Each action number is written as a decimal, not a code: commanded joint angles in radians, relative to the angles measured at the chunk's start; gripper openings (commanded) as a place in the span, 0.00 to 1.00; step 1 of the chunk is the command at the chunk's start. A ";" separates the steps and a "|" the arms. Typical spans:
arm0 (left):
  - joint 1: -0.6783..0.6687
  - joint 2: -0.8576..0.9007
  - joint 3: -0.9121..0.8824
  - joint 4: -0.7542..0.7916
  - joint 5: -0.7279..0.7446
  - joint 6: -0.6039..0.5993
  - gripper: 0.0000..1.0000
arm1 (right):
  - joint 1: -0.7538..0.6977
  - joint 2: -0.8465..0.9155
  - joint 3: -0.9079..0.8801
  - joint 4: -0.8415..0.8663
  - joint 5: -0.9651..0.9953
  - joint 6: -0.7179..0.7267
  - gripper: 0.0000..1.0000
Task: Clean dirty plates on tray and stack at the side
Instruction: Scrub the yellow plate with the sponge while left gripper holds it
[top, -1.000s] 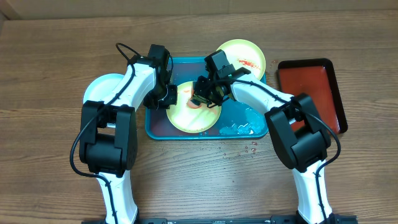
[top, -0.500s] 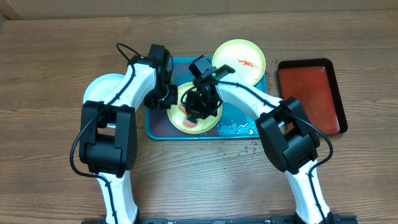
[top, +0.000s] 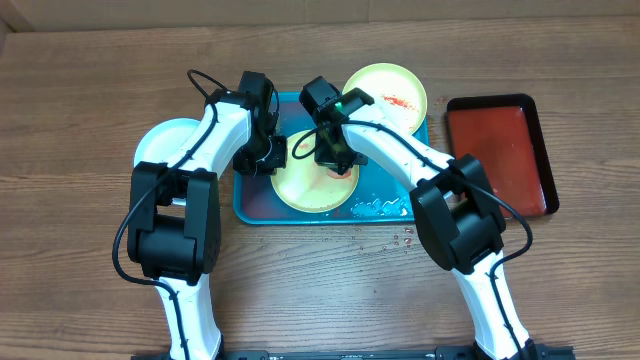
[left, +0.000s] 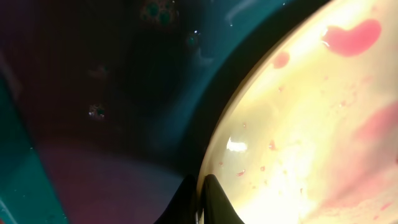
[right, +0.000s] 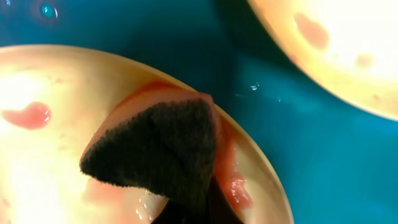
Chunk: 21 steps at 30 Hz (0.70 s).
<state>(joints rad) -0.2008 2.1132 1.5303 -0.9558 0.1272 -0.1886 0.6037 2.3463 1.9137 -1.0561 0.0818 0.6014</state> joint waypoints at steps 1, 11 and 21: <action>-0.004 0.002 -0.022 0.003 0.003 -0.017 0.04 | -0.002 0.083 0.023 0.085 -0.182 -0.009 0.04; -0.004 0.002 -0.022 0.007 0.003 -0.018 0.04 | 0.030 0.130 0.023 0.164 -0.646 -0.086 0.04; -0.002 0.002 -0.022 0.006 0.003 -0.018 0.04 | -0.035 0.099 0.025 -0.082 -0.513 -0.087 0.04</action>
<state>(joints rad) -0.2005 2.1132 1.5284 -0.9531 0.1280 -0.2012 0.5953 2.4229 1.9503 -1.0832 -0.5381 0.5224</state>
